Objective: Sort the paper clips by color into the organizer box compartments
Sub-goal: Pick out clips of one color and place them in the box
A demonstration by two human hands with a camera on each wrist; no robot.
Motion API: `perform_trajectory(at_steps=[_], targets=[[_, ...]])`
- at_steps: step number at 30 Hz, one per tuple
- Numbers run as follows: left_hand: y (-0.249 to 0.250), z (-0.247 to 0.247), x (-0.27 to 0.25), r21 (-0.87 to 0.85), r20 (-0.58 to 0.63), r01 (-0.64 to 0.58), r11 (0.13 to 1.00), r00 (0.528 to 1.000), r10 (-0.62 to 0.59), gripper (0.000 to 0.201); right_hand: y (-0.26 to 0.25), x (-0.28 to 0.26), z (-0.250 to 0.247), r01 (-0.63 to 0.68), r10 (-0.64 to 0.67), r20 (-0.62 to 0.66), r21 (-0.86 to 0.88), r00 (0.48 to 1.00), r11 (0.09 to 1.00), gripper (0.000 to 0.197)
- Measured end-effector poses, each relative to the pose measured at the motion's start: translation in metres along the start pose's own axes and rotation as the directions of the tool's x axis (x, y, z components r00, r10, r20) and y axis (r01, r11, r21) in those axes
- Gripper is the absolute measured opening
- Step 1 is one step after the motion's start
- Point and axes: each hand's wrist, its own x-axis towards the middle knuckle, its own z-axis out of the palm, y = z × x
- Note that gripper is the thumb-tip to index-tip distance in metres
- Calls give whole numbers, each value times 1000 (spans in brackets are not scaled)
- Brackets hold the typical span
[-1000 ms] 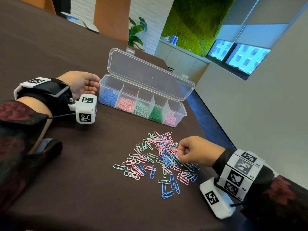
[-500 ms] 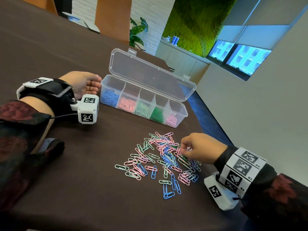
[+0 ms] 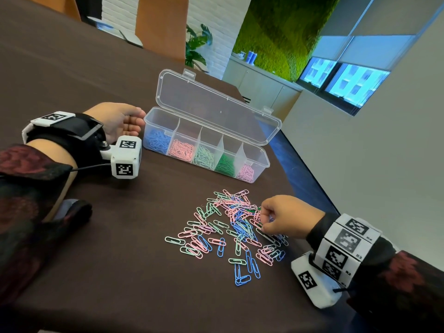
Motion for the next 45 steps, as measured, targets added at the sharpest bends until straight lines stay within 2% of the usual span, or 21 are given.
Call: perform_trajectory(at_steps=[6,10,12,17,20,21,22,23,26,28,31,34,37,38,39,41,43,45], targets=[[0,0,0,4,7,0,1000,1000,0,18,2,-1,-3,18,-18,-6,116,1000,993,26],[1,0,0,8,5,-2,1000,1000,2,18,7,-4,-9,5,-12,24,307,1000,952,11],[0,0,0,8,7,-3,1000,1000,3,18,11,-5,-11,-3,-12,34,405,999,914,9],[0,1,0,2,9,-3,1000,1000,3,19,18,-6,-10,-46,19,50,607,999,793,19],[0,1,0,3,7,-2,1000,1000,2,19,17,-8,-11,-20,-61,82,738,995,675,19],[0,1,0,5,6,-2,1000,1000,2,19,15,-9,-12,-8,-94,93,751,991,660,19],[0,1,0,7,7,-2,1000,1000,2,19,13,-10,-13,2,-109,99,734,989,680,18],[0,1,0,8,7,-3,1000,1000,3,19,11,-10,-13,13,-99,90,675,991,737,16],[0,1,0,5,4,-8,1000,1000,8,19,11,-4,-11,34,-36,0,379,999,925,12],[0,2,0,-2,0,-10,1000,1000,10,19,10,-1,-6,20,-20,-4,239,1000,971,15],[0,2,0,-5,-3,-9,1000,1000,9,18,6,0,1,24,-25,6,110,1000,994,16],[0,2,-1,-5,-2,-10,1000,1000,10,17,3,1,2,29,-30,9,80,1000,996,21],[1,2,-3,-13,3,-8,1000,1000,8,17,8,0,-1,13,-21,27,279,999,960,22],[1,2,-3,-19,1,-8,1000,1000,8,18,11,-1,-2,9,-19,19,413,1000,911,22],[1,2,-3,-22,-2,-9,1000,1000,9,18,13,0,-4,10,-10,-4,581,1000,814,23],[1,2,-3,-19,-8,-10,1000,1000,10,17,20,5,-5,27,69,-69,878,995,477,27],[1,2,-3,-18,-8,-10,1000,1000,10,17,29,12,-9,37,152,-60,988,987,149,25],[1,2,-3,-23,-4,-6,1000,1000,6,17,37,17,-12,4,155,10,996,988,-90,20]])
